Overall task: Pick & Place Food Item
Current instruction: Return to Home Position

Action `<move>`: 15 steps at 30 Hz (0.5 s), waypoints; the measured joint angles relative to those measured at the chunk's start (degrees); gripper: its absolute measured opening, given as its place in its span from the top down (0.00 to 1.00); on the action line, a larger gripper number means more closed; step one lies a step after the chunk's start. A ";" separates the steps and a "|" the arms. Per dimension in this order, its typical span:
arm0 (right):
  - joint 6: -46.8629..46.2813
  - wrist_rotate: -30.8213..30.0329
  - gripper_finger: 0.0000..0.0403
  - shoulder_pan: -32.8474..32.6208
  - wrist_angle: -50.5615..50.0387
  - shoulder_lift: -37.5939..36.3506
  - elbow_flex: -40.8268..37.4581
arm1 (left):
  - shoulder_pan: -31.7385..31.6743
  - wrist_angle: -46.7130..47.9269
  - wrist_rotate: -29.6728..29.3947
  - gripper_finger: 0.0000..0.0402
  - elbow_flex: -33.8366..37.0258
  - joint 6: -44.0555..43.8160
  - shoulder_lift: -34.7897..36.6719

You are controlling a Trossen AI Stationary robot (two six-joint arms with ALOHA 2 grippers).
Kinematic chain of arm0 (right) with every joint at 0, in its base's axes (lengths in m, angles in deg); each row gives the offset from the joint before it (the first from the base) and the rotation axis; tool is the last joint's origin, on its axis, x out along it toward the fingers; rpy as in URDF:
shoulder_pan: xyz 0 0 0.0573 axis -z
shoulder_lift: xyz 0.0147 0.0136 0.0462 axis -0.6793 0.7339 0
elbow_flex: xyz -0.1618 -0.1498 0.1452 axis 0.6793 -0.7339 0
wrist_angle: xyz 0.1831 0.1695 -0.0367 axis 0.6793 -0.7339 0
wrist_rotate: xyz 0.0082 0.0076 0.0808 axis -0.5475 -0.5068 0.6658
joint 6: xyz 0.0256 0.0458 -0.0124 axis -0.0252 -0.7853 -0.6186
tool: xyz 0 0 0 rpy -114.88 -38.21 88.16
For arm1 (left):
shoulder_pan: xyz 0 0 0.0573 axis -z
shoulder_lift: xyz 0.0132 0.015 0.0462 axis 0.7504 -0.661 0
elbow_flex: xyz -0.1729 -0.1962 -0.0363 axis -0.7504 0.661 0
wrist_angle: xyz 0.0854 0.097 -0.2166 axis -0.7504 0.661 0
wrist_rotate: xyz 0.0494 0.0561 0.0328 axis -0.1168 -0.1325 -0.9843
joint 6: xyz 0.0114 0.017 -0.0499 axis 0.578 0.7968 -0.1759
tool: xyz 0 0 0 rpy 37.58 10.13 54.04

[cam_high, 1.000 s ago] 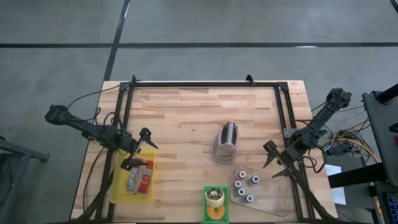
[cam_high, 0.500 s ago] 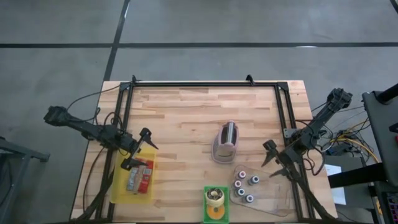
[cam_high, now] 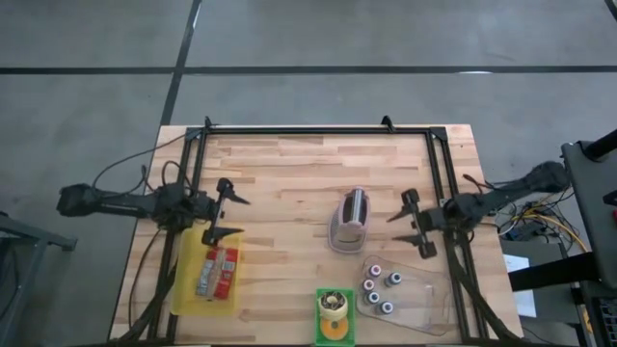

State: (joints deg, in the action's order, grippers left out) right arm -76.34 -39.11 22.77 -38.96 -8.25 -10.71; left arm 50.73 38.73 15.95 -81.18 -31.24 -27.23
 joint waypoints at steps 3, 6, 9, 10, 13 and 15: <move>-2.01 4.15 0.45 6.25 0.11 0.00 0.00 | -3.53 -0.44 0.00 0.08 0.00 -0.80 0.00; -2.74 7.46 0.45 11.32 0.35 0.00 0.00 | -6.54 -0.40 0.14 0.08 0.02 -2.25 0.00; -3.33 8.52 0.45 15.06 0.50 0.00 0.00 | -9.06 0.45 0.73 0.08 0.02 -2.85 0.00; -3.38 8.66 0.45 16.05 0.50 0.00 0.00 | -9.85 0.44 1.01 0.08 0.02 -3.00 0.00; -3.51 8.68 0.45 17.93 0.56 0.00 0.00 | -11.51 0.14 1.06 0.08 -0.06 -4.63 0.31; -3.95 8.84 0.45 18.20 0.67 -0.01 0.00 | -11.52 -0.15 1.09 0.08 -0.68 -4.83 0.87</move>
State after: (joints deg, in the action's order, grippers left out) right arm -80.28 -30.27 40.97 -38.29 -8.27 -10.71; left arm 39.21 38.58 17.03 -81.86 -36.07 -26.36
